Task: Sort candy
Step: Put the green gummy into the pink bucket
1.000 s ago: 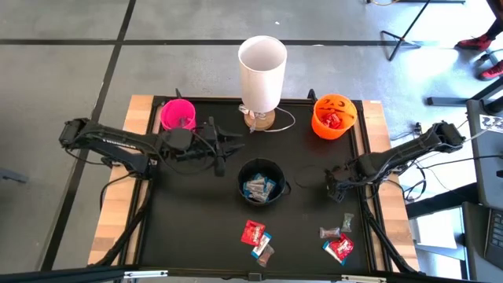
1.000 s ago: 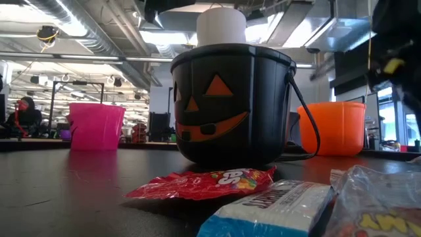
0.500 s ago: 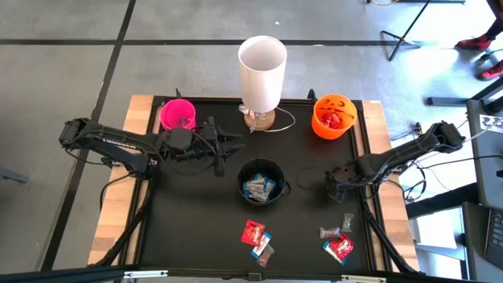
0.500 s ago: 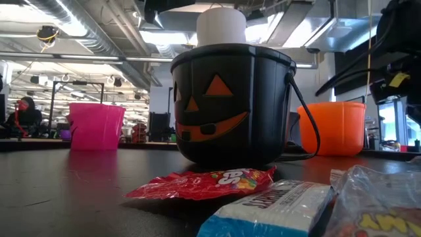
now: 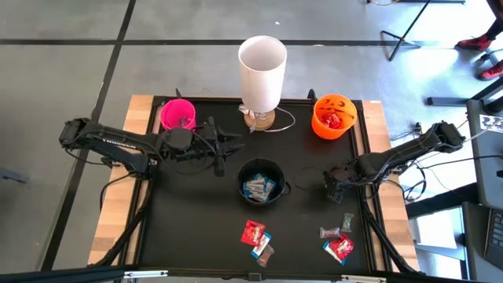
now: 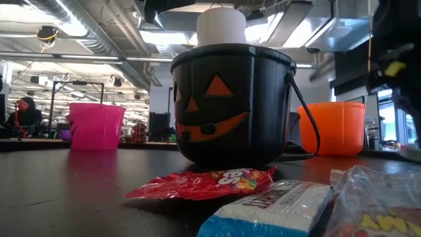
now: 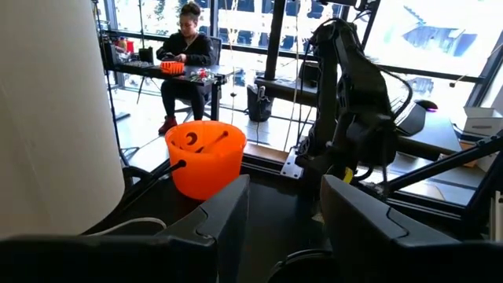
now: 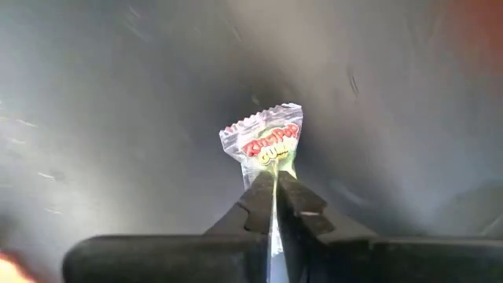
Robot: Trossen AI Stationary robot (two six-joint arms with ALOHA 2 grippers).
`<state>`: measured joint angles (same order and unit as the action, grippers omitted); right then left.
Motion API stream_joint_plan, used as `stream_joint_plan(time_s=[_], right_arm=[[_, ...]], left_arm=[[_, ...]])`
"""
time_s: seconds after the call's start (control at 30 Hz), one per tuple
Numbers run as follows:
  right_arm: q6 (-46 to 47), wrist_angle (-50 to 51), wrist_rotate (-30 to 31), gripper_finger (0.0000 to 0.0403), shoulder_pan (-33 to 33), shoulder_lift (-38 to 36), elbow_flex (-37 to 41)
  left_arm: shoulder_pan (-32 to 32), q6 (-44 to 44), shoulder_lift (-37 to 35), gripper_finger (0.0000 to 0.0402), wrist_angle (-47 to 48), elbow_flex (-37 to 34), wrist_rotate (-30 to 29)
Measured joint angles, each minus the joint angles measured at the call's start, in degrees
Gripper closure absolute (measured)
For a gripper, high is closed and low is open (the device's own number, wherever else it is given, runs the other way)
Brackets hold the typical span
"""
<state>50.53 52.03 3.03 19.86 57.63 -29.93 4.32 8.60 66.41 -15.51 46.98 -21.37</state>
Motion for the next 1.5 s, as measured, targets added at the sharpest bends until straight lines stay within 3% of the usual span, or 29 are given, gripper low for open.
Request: stream_joint_plan(time_s=[0.2,0.37,0.47,0.53,0.7,0.9,1.23,1.5], right_arm=[[-5.1,1.2,7.9,0.0397,0.0,0.0,-9.4],[-11.4,0.3,22.5,0.04,0.0,0.0,-18.6],[-17.4,-5.6,32.1,0.0399,0.0,0.0,-22.0],[-23.7,-13.2,35.0,0.0401,0.0,-0.1,-22.5],[-37.8,-31.6,33.5,0.0401,-1.1,0.8,-22.6],[-46.1,-45.8,26.9,0.04,-4.5,3.2,-22.6],[-47.9,-62.3,12.2,0.0401,-11.6,12.4,-22.6],[-47.2,-69.0,7.5,0.0402,-14.4,18.5,-22.5]], left_arm=[[0.0,0.0,0.0,0.025,0.0,0.0,0.0],[0.0,0.0,0.0,0.025,0.0,0.0,0.0],[0.0,0.0,0.0,0.025,0.0,0.0,0.0],[0.0,0.5,0.0,0.025,0.0,0.0,-0.5],[0.0,2.3,2.0,0.025,-0.9,0.0,-2.1],[-0.3,3.1,7.5,0.0234,-7.3,0.0,-1.1],[-1.9,3.4,15.2,0.0151,-19.6,0.0,2.3],[-1.9,3.4,17.2,0.0139,-19.8,0.0,4.8]])
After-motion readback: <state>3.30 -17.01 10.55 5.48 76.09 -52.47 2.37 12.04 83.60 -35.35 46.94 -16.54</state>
